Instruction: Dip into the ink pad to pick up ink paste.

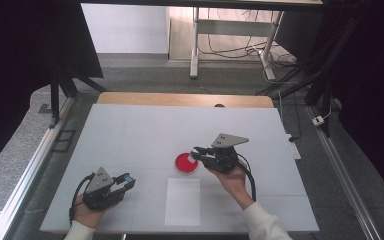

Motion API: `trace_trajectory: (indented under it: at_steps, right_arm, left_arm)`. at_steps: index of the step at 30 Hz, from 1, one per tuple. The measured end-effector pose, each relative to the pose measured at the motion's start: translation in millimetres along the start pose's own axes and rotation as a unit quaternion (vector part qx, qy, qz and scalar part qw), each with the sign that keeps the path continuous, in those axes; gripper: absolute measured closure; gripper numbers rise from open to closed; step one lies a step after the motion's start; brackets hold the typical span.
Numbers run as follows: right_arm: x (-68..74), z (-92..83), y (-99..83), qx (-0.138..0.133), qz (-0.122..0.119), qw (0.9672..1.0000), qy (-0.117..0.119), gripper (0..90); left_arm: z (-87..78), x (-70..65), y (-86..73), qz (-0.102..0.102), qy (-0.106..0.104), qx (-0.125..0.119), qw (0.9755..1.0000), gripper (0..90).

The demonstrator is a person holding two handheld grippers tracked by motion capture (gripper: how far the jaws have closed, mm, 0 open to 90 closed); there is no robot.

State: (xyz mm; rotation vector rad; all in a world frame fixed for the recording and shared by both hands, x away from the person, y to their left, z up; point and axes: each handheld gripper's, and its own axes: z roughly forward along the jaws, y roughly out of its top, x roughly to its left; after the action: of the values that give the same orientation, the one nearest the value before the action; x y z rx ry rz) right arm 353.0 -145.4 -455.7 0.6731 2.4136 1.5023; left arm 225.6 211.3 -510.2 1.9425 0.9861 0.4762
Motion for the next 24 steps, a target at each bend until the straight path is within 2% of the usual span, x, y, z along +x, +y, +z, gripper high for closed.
trace_trajectory:
  at_steps: [13, 24]
  right_arm:
    - [2.5, 21.1, 6.3, 0.01, -0.011, 0.9999, 0.001, 74.9]
    - [-2.3, 33.9, -0.2, 0.049, -0.02, 0.9984, -0.021, 74.9]
  left_arm:
    - [1.4, -0.7, 0.1, 0.001, -0.004, 0.003, 1.0, 65.3]
    - [6.1, -0.8, 1.2, 0.005, -0.009, 0.008, 0.9999, 65.3]
